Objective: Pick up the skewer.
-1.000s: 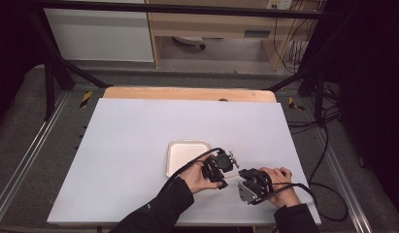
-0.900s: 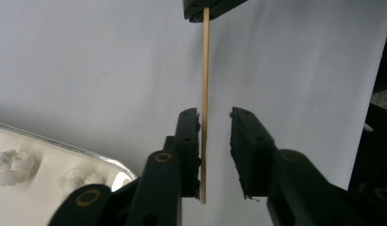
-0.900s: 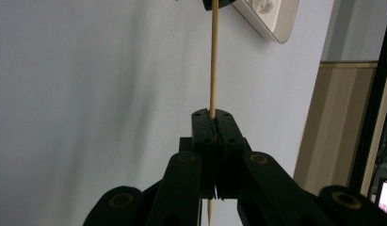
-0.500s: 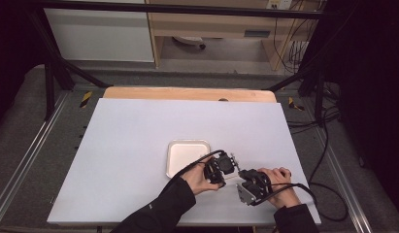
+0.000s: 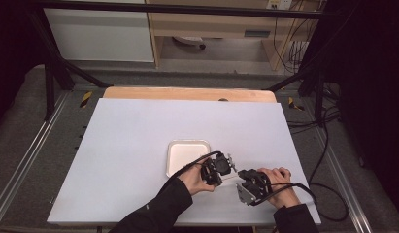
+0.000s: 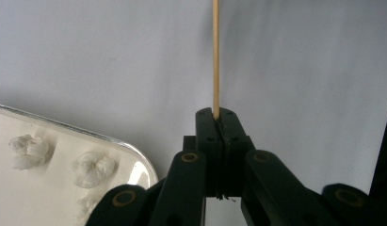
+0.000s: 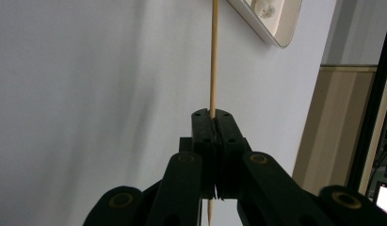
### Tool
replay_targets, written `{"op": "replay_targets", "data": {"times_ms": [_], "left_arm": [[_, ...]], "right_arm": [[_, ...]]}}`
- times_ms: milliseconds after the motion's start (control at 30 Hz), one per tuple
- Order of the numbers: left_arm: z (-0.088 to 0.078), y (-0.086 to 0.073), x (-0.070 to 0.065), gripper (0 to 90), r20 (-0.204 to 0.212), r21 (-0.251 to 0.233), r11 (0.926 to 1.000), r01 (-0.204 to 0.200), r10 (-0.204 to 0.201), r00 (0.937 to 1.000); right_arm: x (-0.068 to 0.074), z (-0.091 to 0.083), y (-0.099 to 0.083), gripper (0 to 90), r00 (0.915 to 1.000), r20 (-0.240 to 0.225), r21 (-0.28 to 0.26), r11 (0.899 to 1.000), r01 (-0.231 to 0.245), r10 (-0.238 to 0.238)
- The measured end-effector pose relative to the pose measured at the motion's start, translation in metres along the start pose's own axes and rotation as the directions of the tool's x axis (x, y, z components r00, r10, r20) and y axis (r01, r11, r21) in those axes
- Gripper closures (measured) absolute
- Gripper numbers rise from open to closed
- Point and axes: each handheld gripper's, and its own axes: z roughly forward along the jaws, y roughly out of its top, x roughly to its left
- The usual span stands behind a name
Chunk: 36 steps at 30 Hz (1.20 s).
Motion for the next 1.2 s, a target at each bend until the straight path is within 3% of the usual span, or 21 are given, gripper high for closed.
{"op": "replay_targets", "data": {"times_ms": [267,367,400,433,500,533,567,633,667,700,733,800,867,933,967,1000,1033,1067,1100,1133,1200], "left_arm": [[-0.001,-0.001,-0.001,89.2,-0.013,-0.002,1.0,-0.001,0.001,0.9999],[-0.001,-0.003,-0.001,89.2,-0.017,-0.019,0.9998,0.01,-0.011,0.9998],[-0.002,-0.004,0.0,89.2,-0.023,-0.022,0.9997,0.013,-0.014,0.9996],[-0.003,-0.005,0.001,89.2,-0.027,-0.021,0.9997,0.011,-0.012,0.9996],[-0.005,-0.008,0.003,89.2,-0.028,-0.03,0.9993,0.019,-0.02,0.9994],[-0.006,-0.01,0.004,89.2,-0.026,-0.035,0.999,0.027,-0.028,0.9993],[-0.007,-0.012,0.005,89.2,-0.031,-0.041,0.9987,0.03,-0.032,0.999],[-0.009,-0.017,0.006,89.2,-0.037,-0.051,0.998,0.038,-0.04,0.9985],[-0.011,-0.019,0.007,89.2,-0.039,-0.047,0.9981,0.04,-0.042,0.9984],[-0.011,-0.022,0.007,89.2,-0.044,-0.055,0.9975,0.045,-0.047,0.9979],[-0.012,-0.024,0.008,89.2,-0.045,-0.06,0.9969,0.05,-0.053,0.9976],[-0.015,-0.031,0.011,89.2,-0.054,-0.065,0.9965,0.052,-0.056,0.997],[-0.018,-0.036,0.013,89.1,-0.056,-0.071,0.9956,0.061,-0.065,0.9963],[-0.021,-0.042,0.014,89.2,-0.062,-0.081,0.9937,0.077,-0.083,0.9947],[-0.022,-0.046,0.015,89.1,-0.064,-0.087,0.9928,0.082,-0.088,0.994],[-0.024,-0.049,0.015,89.1,-0.065,-0.093,0.9915,0.091,-0.098,0.9931],[-0.026,-0.053,0.016,89.1,-0.07,-0.096,0.9906,0.098,-0.104,0.9921],[-0.028,-0.057,0.016,89.1,-0.073,-0.107,0.9883,0.109,-0.117,0.9905],[-0.031,-0.06,0.017,89.1,-0.073,-0.117,0.9866,0.114,-0.123,0.9897],[-0.033,-0.064,0.017,89.1,-0.077,-0.127,0.9847,0.119,-0.13,0.9886],[-0.039,-0.072,0.018,89.1,-0.088,-0.143,0.9813,0.129,-0.143,0.9859]], "right_arm": [[0.0,-0.001,0.001,88.9,1.0,0.002,0.007,1.0,-0.005,0.005],[-0.001,-0.002,0.001,84.7,0.9997,0.004,0.001,1.0,-0.025,0.025],[-0.003,-0.003,0.0,75.3,0.9986,0.001,-0.002,0.999,-0.053,0.053],[-0.003,-0.004,0.0,70.9,0.9963,0.0,0.002,0.996,-0.086,0.086],[-0.004,-0.004,-0.001,65.4,0.9947,0.005,0.001,0.995,-0.103,0.103],[-0.006,-0.007,-0.003,55.9,0.9831,0.022,-0.014,0.983,-0.181,0.182],[-0.006,-0.007,-0.003,55.9,0.9831,0.022,-0.014,0.983,-0.181,0.182],[-0.008,-0.009,-0.007,48.4,0.9674,0.024,-0.048,0.967,-0.251,0.252],[-0.008,-0.011,-0.008,46.3,0.952,0.016,-0.06,0.951,-0.304,0.306],[-0.01,-0.012,-0.012,39.6,0.9265,0.011,-0.075,0.924,-0.374,0.376],[-0.01,-0.012,-0.012,39.6,0.9265,0.011,-0.075,0.924,-0.374,0.376],[-0.011,-0.013,-0.016,32.5,0.8889,-0.005,-0.091,0.885,-0.457,0.458],[-0.012,-0.014,-0.02,27.0,0.8328,-0.025,-0.104,0.827,-0.552,0.553],[-0.012,-0.014,-0.025,21.9,0.7677,-0.044,-0.1,0.762,-0.64,0.639],[-0.012,-0.015,-0.027,20.6,0.7425,-0.054,-0.102,0.736,-0.669,0.668],[-0.01,-0.015,-0.031,16.5,0.6889,-0.074,-0.11,0.681,-0.724,0.721],[-0.01,-0.015,-0.031,16.5,0.6889,-0.074,-0.11,0.681,-0.724,0.721],[-0.01,-0.015,-0.033,14.8,0.6567,-0.09,-0.099,0.649,-0.754,0.749],[-0.009,-0.013,-0.036,10.2,0.5944,-0.109,-0.064,0.591,-0.804,0.797],[-0.009,-0.013,-0.036,10.2,0.5944,-0.109,-0.064,0.591,-0.804,0.797],[-0.007,-0.011,-0.038,7.7,0.5497,-0.134,-0.038,0.55,-0.834,0.824]]}}
